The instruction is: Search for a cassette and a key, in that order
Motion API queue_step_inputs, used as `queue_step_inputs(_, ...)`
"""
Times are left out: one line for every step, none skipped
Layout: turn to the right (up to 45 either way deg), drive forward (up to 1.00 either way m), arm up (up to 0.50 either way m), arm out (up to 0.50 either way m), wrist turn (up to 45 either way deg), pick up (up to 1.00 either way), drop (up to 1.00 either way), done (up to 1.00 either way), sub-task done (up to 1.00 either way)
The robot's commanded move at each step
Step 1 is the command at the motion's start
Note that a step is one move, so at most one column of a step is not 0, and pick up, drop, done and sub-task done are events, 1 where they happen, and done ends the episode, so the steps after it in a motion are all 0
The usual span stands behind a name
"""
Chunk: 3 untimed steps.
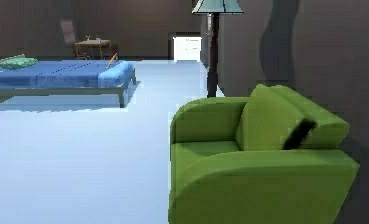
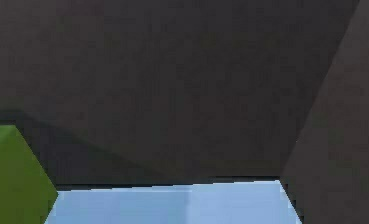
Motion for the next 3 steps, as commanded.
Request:
queue_step_inputs(0.0,0.3,0.0,0.0,0.0,0.0,0.0,0.0,0.0)
queue_step_inputs(-45.0,0.0,0.0,0.0,0.0,0.0,0.0,0.0,0.0)
queue_step_inputs(-18.0,0.0,0.0,0.0,0.0,0.0,0.0,0.0,0.0)
